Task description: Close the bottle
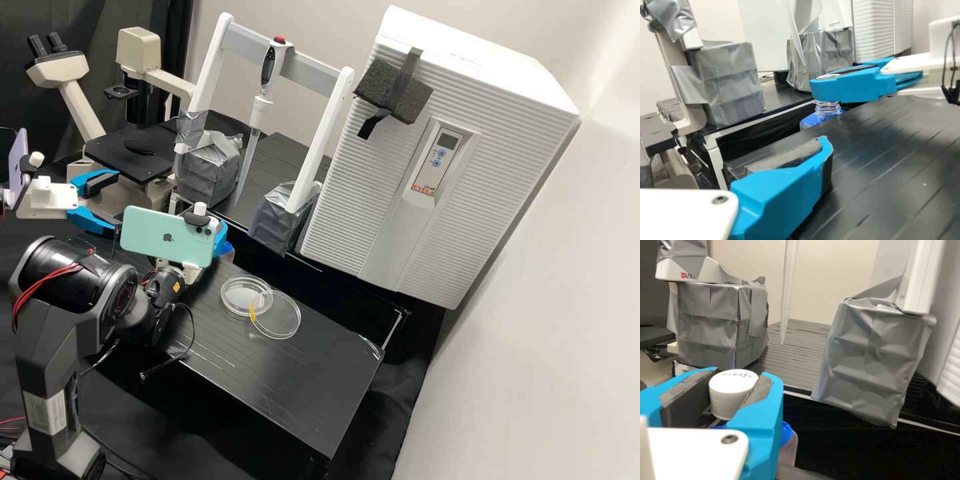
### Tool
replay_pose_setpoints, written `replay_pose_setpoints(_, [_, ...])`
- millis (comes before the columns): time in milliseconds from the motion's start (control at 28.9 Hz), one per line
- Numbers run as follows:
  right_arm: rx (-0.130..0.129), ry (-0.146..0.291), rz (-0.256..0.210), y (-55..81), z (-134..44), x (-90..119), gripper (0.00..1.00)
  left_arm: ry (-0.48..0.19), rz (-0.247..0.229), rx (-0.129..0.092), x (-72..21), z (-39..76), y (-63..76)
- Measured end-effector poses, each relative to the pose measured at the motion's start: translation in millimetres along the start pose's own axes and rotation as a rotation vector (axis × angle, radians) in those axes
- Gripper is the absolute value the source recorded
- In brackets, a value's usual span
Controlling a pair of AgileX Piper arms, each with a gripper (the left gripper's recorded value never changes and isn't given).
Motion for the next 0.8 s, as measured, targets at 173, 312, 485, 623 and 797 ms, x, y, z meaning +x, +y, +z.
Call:
replay_pose_setpoints(173, [0.002,-0.004,0.001,0.6,0.0,1,0.00,0.000,-0.002,-0.001,-0.4,0.2,-0.6])
replay_pose_setpoints(312, [-0.005,-0.005,0.001,0.0,0.8,5,0.00,-0.001,0.000,-0.001,-0.4,0.2,-0.4])
replay_pose_setpoints(485, [-0.025,-0.009,0.006,0.3,1.7,11,0.00,-0.001,0.001,-0.005,-1.5,0.7,-1.2])
replay_pose_setpoints(623, [-0.028,-0.011,0.005,1.2,1.2,13,0.00,-0.001,0.006,-0.007,-1.9,0.9,-1.1])
replay_pose_setpoints(797, [-0.030,-0.015,0.004,1.4,1.3,13,0.00,0.005,0.007,-0.012,-2.6,0.6,-1.6])
